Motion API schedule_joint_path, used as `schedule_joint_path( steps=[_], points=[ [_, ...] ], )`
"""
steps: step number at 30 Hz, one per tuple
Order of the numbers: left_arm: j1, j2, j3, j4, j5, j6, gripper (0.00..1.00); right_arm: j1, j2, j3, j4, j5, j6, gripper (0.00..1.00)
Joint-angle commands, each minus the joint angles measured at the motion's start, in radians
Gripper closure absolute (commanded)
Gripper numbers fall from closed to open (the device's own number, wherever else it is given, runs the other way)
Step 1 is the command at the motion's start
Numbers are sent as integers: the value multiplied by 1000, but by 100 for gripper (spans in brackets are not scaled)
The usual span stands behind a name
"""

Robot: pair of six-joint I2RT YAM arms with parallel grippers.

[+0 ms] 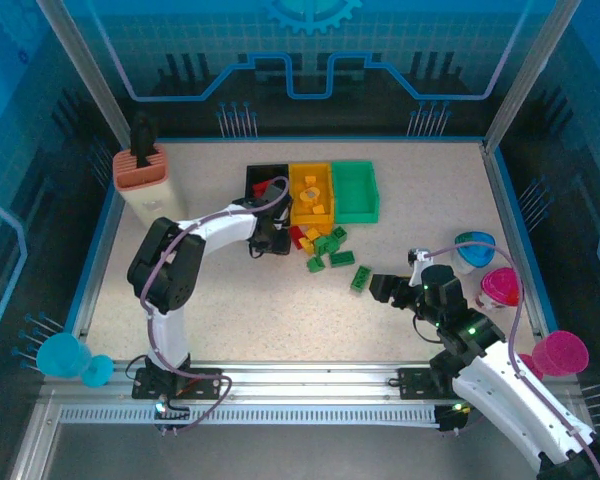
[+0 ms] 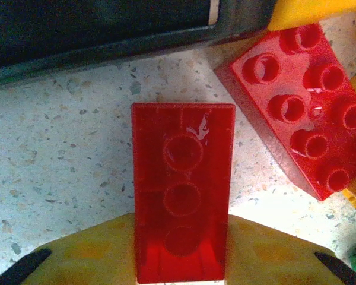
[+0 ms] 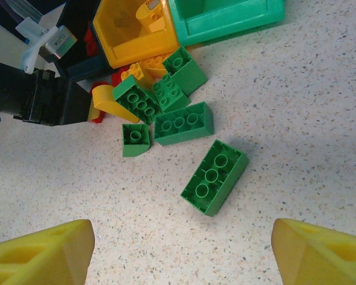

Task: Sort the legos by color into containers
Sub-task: Pick up the lego from the center of the table, then place the lego in the container.

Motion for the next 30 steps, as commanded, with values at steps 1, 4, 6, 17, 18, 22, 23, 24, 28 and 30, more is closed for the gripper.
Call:
schedule_joint_path(
  steps=[1, 4, 6, 17, 18, 22, 23, 24, 28, 30],
  points=[
    [-16, -42, 7, -45, -38, 16, 65, -15, -8, -9, -8, 5, 13, 21],
    [-22, -90, -21, -44, -35, -5, 66, -16, -18, -14, -11, 9, 10, 21],
    [-21, -139, -48, -36, -33, -20, 66, -16, -23, -23, -6, 11, 10, 21],
    [0, -318, -7, -46, -57, -20, 68, -19, 16, -27, 20, -4, 12, 21],
    [9, -320, 5, -46, -53, -19, 68, -18, 12, -29, 20, -5, 14, 21],
    [42, -317, 55, -39, -39, -23, 69, -18, 11, -34, 12, -6, 12, 21],
    [53, -312, 72, -41, -35, -20, 69, -19, 12, -35, 11, -6, 10, 21],
    [63, -304, 91, -42, -33, -15, 69, -18, 14, -35, 12, -6, 10, 21],
    [111, -247, 172, -44, -17, -8, 69, -18, 32, -25, 12, -19, 14, 22],
    [130, -205, 217, -47, -5, -7, 69, -18, 31, -11, -5, -24, 17, 22]
  ],
)
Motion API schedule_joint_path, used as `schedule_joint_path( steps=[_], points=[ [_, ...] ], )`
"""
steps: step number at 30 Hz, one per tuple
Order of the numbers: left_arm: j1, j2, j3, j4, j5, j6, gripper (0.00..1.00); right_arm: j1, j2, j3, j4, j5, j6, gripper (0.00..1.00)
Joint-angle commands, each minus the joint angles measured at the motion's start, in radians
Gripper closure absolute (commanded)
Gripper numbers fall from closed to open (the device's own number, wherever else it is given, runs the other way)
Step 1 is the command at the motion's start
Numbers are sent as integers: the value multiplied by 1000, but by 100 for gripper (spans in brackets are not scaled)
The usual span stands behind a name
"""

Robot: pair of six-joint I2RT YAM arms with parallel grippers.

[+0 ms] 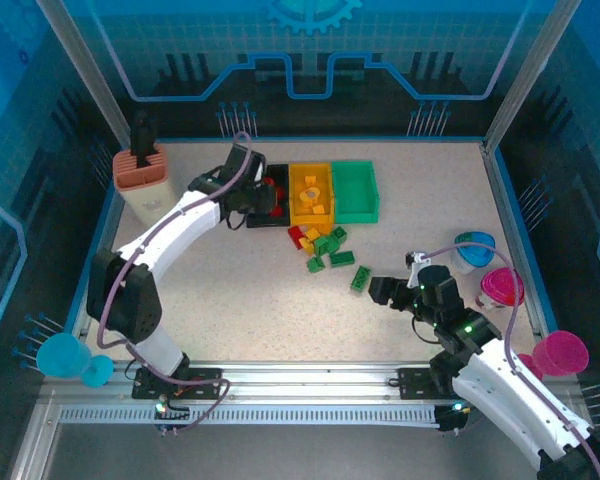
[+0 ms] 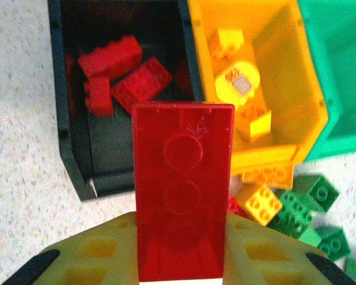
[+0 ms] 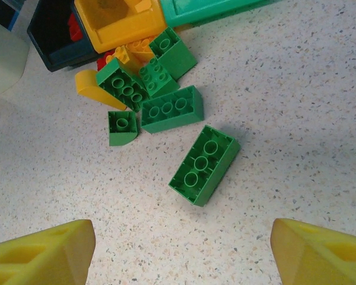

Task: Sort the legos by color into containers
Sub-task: Place the lego in the container, then rotate the lego at the center of the table.

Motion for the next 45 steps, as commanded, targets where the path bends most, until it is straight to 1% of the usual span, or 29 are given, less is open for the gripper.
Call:
schedule_joint_path(
  steps=[1, 6, 11, 12, 13, 14, 15, 17, 20, 25, 27, 32, 34, 36, 39, 42, 45],
  points=[
    [30, 79, 85, -19, 33, 3, 69, -17, -7, 14, -17, -19, 17, 22],
    [44, 212, 219, -63, 24, 18, 69, -18, -60, 8, -59, -2, 17, 22],
    [52, 305, 306, -81, 19, 14, 67, -18, -74, 15, -92, -2, 6, 22],
    [52, 318, 321, -91, 18, 12, 65, -17, -74, 18, -96, -3, 4, 22],
    [52, 323, 331, -96, 18, 9, 58, -17, -76, 19, -97, -5, 4, 22],
    [52, 321, 336, -96, 19, 6, 41, -18, -78, 18, -98, -5, 4, 22],
    [52, 312, 334, -91, 22, 4, 30, -17, -80, 14, -95, -7, 6, 22],
    [52, 280, 307, -72, 31, -3, 25, -17, -82, 7, -87, -8, 9, 22],
    [49, 204, 242, -38, 48, -16, 22, -17, -70, 2, -72, -9, 9, 22],
    [22, 41, 42, 51, 86, -62, 22, -17, -37, 2, -40, -17, 12, 22],
    [-2, -17, -47, 78, 75, -85, 23, -17, -24, -3, -22, -21, 17, 22],
    [-74, -100, -232, 154, 74, -146, 27, -17, 0, -9, 6, -31, 22, 22],
    [-102, -95, -268, 168, 67, -157, 31, -17, 4, -13, 16, -36, 27, 22],
    [-121, -74, -285, 174, 67, -168, 40, -16, 6, -13, 19, -41, 32, 22],
    [-134, -41, -312, 207, 72, -191, 50, -16, -4, -12, 11, -42, 35, 23],
    [-143, 3, -301, 221, 62, -192, 54, -16, -27, -10, -14, -36, 34, 23],
    [-144, 53, -274, 220, 51, -196, 56, -16, -52, -9, -42, -25, 31, 23]
  ],
)
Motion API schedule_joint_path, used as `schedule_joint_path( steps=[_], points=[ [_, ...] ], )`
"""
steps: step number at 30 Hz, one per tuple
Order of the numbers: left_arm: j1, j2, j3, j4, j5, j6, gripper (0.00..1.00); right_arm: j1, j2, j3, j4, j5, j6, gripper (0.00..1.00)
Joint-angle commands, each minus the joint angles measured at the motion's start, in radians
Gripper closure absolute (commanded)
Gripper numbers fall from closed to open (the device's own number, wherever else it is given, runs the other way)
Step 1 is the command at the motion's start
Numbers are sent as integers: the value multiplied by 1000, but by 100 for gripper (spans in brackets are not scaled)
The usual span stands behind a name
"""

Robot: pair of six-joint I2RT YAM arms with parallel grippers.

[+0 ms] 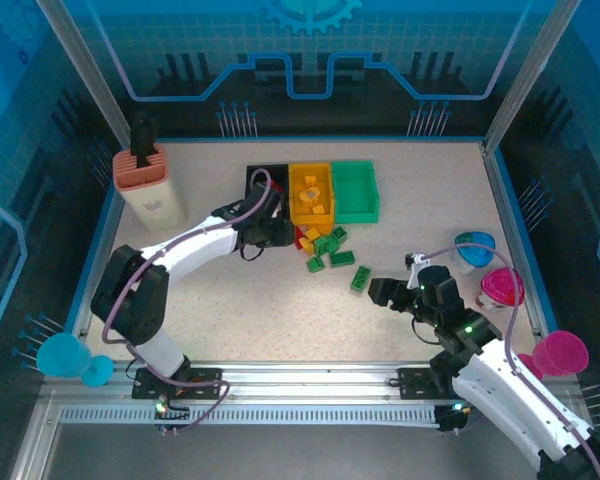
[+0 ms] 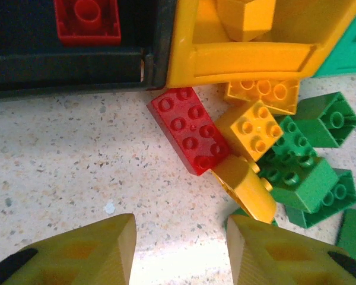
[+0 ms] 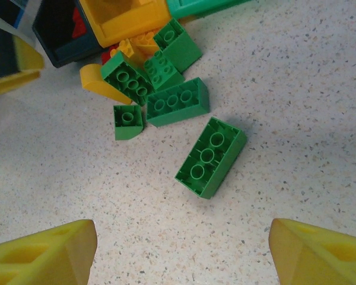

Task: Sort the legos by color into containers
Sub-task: Rotate the lego at the center of the table.

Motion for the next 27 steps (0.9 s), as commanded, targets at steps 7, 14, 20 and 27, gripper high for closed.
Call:
schedule_joint_path(
  steps=[7, 14, 20, 27],
  points=[
    [-9, 151, 89, 19, -23, -28, 57, -18, -53, -11, -57, 14, 2, 23],
    [-9, 205, 152, 11, -26, -37, 48, -16, -50, -17, -54, 20, -4, 23],
    [-24, 266, 215, -37, -39, -36, 41, -17, -51, -24, -50, 20, -2, 23],
    [-38, 311, 256, -77, -85, -39, 39, -18, -54, -24, -56, 22, -7, 23]
  ],
)
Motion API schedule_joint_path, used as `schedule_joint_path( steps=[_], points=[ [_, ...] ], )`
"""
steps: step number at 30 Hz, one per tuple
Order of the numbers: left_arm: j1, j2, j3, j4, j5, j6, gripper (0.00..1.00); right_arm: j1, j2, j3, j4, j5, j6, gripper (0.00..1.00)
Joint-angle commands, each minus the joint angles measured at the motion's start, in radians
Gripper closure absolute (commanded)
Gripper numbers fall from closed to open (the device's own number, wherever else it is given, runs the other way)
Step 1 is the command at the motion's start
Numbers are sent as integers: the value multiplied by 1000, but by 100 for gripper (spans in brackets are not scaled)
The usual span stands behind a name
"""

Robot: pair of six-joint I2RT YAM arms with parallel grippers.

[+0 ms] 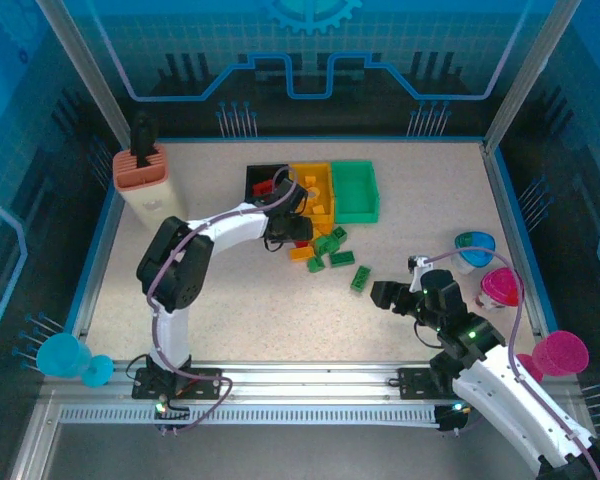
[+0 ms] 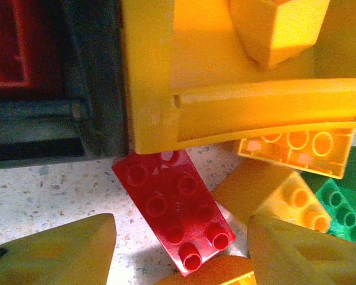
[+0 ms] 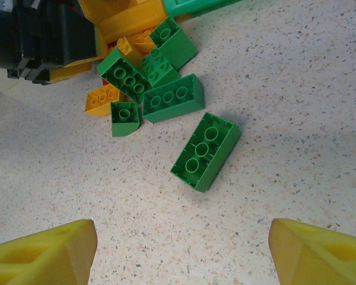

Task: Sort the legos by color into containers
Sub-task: Rotate the lego at the center of the table.

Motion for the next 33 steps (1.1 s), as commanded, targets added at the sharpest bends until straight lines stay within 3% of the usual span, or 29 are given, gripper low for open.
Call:
schedule_joint_path(
  steps=[1, 33],
  points=[
    [-7, 17, 31, -58, -47, -7, 38, -18, -12, -13, -13, 15, -7, 23],
    [-6, 88, 64, -77, -49, -19, 35, -29, -73, -29, -53, 19, -5, 23]
  ],
)
